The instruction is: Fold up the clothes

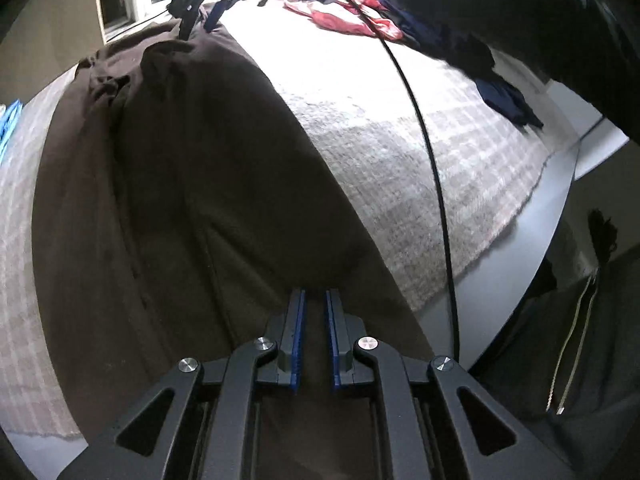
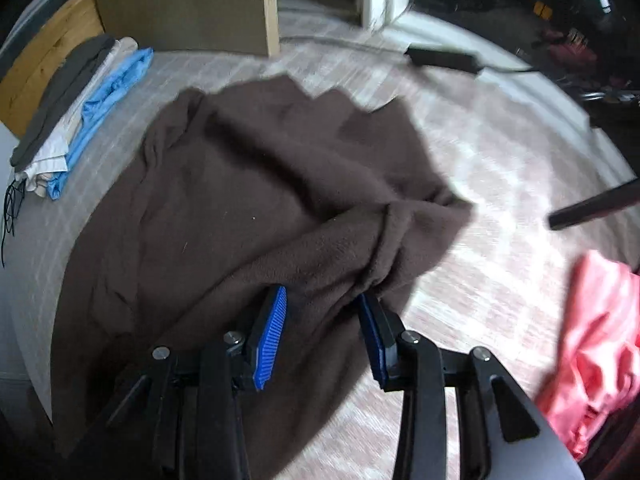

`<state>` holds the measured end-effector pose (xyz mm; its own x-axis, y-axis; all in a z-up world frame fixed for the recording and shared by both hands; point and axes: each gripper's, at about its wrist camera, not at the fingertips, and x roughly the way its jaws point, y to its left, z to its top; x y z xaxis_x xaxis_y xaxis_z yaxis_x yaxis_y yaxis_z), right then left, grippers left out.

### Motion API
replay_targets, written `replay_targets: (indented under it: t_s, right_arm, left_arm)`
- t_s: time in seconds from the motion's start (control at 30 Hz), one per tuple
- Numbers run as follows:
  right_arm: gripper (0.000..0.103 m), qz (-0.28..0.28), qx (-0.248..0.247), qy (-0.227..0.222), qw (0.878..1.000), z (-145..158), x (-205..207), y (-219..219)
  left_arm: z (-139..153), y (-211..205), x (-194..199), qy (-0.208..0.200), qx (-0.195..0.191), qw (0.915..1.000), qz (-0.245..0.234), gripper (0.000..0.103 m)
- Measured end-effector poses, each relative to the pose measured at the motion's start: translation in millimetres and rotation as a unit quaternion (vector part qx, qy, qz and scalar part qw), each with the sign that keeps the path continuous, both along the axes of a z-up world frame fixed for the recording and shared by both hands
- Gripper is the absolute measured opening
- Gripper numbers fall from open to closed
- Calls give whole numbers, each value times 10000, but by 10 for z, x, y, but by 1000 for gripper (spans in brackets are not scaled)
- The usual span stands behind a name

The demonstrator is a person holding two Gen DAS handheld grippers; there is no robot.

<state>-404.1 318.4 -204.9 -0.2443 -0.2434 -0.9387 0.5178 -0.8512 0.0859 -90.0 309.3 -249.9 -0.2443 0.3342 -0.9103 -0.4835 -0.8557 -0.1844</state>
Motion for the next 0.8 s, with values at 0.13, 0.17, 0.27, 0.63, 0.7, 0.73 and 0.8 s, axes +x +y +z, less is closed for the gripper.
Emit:
replay_targets:
  t_s: [0.13,0.17,0.27,0.63,0.7,0.73,0.8]
  right_arm:
    - [37,-459,-571,35,9973,343,255,516]
    - [37,-512,-752,-10,9958,362,370,627]
    - [37,-427,-916,-293,9945,249,757,771]
    - [37,-110,-736,-962,9926,-227,1386,499]
    - [37,-74,-702,-931,9932,-235,1441,455]
    - [37,-62,-683,-909,9935,-233,1469,445]
    - [37,-114,-786,-990,9919,-221,1449,473]
  left_arm:
    - [61,-38,5,-64,-28,9999,74,8]
    - [100,-54,27,-50,20,9999,102,7]
    - [222,-84,167,91,93,9998,120,8]
    - [412,67,778,299,-71,9995,-92,42]
    - [397,188,806,407,-173,9989,-135,46]
    - [357,281,803,430,-300,9985,-181,47]
    - [230,401,794,439,-629,9968,-235,47]
